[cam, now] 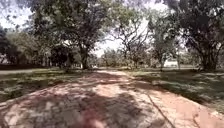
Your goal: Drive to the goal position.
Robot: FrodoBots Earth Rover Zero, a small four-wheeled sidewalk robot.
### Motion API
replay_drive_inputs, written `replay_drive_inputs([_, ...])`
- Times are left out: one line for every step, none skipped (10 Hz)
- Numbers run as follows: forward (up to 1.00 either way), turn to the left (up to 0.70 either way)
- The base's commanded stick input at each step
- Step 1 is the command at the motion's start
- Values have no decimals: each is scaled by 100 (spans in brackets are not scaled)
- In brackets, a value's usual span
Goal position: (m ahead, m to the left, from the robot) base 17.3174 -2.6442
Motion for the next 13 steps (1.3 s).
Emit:
replay_drive_inputs([70,-34])
replay_drive_inputs([70,-18])
replay_drive_inputs([70,0])
replay_drive_inputs([70,0])
replay_drive_inputs([70,0])
replay_drive_inputs([70,0])
replay_drive_inputs([70,0])
replay_drive_inputs([70,0])
replay_drive_inputs([70,0])
replay_drive_inputs([70,0])
replay_drive_inputs([70,0])
replay_drive_inputs([70,0])
replay_drive_inputs([70,-35])
